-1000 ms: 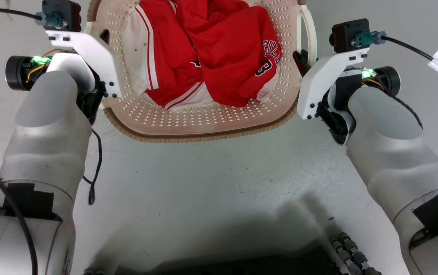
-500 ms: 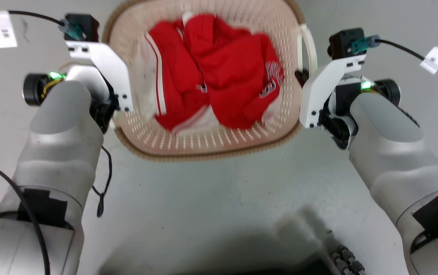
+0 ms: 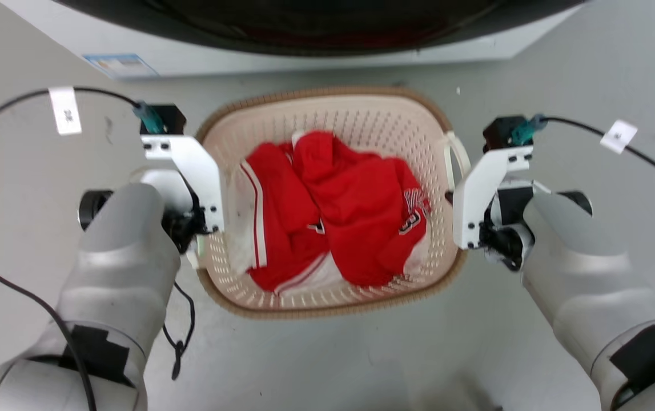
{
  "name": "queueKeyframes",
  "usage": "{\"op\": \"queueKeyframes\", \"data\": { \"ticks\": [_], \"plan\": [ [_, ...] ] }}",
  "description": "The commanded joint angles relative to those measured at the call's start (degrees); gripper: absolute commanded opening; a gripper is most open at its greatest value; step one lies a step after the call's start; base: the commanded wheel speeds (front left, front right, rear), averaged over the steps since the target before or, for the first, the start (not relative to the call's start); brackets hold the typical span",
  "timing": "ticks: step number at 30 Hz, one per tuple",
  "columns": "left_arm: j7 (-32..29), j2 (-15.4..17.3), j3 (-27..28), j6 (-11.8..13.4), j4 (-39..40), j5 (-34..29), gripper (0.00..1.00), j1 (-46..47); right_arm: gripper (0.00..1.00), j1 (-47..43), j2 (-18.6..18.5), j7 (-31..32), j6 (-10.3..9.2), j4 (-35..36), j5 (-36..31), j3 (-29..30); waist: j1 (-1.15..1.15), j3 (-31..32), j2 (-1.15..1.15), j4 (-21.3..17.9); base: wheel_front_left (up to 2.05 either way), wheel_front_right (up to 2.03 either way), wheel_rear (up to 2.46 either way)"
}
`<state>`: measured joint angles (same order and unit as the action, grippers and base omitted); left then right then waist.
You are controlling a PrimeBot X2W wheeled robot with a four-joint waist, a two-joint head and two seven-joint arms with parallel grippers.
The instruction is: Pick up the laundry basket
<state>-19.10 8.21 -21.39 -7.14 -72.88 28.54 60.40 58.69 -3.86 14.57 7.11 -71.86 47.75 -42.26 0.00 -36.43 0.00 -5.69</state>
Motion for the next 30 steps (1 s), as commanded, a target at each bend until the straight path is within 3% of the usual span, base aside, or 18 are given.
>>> {"op": "queueKeyframes", "data": {
  "ticks": [1, 21, 30],
  "plan": [
    [-1.0, -1.8, -0.7, -0.6, 0.6, 1.2, 0.00, -1.3, 0.00, -0.7, 1.3, 0.8, 0.69, 1.0, 0.9, -0.6, 0.00, 5.1, 0.00, 1.4, 0.00, 0.00, 0.00],
    [-8.7, -4.5, -7.3, -0.7, 1.7, 9.8, 0.00, -13.7, 0.00, -11.4, 1.2, 9.8, 0.72, 0.1, 5.5, -4.3, 0.00, 26.2, 0.00, 3.5, 0.00, 0.00, 0.00],
    [-8.3, -4.5, -9.1, -0.7, 2.2, 12.7, 0.00, -18.4, 0.00, -15.2, 1.4, 12.6, 0.72, -0.6, 6.2, -5.7, 0.00, 33.2, 0.00, 3.5, 0.00, 0.00, 0.00]
  ]
}}
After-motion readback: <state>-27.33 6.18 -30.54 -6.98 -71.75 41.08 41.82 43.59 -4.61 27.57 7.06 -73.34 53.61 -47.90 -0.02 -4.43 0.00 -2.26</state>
